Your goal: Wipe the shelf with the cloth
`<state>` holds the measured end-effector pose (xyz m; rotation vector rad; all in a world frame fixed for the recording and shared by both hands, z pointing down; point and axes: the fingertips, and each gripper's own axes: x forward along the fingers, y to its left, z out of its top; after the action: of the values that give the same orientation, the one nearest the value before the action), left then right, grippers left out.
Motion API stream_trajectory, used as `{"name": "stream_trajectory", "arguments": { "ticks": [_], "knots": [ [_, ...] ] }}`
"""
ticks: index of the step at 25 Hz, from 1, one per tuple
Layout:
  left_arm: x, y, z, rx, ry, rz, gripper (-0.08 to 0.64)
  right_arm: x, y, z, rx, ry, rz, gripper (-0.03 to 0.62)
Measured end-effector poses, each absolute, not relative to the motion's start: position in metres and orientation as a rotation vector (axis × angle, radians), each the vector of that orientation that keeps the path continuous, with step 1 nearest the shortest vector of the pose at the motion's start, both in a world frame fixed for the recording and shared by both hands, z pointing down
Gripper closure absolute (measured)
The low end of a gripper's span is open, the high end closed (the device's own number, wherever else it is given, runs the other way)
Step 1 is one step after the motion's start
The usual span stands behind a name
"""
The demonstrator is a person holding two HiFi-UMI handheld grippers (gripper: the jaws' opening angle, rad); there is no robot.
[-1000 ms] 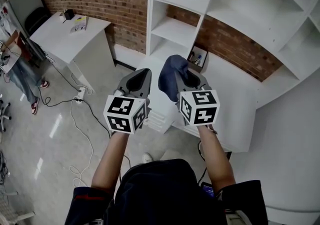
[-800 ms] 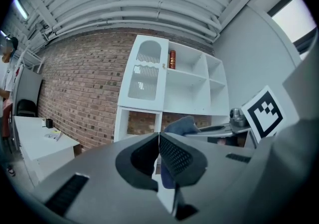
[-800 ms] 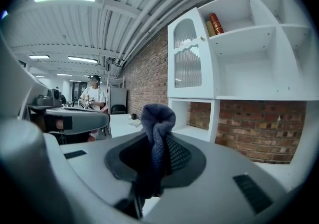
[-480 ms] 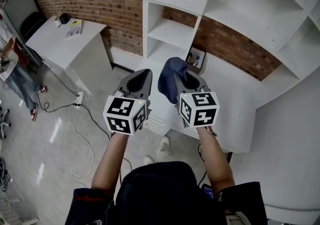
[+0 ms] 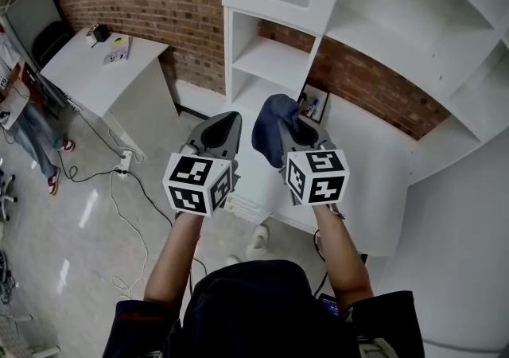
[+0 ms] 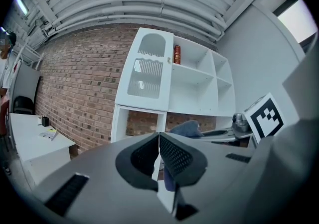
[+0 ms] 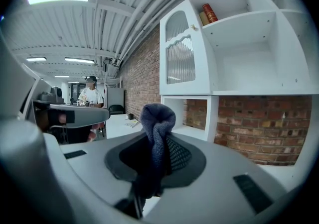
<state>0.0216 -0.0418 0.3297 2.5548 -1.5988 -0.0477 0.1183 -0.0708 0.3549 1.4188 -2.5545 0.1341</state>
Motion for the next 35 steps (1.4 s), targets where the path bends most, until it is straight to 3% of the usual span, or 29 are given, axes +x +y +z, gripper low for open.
{"name": "stream_trajectory", "arguments": {
  "ticks": [35],
  "knots": [
    [0.055, -0.199, 0.341, 2.446, -1.722, -0.001, 0.543, 0.135, -0.237, 0.365, 1.245, -2.637, 0.146, 0.509]
  ]
}}
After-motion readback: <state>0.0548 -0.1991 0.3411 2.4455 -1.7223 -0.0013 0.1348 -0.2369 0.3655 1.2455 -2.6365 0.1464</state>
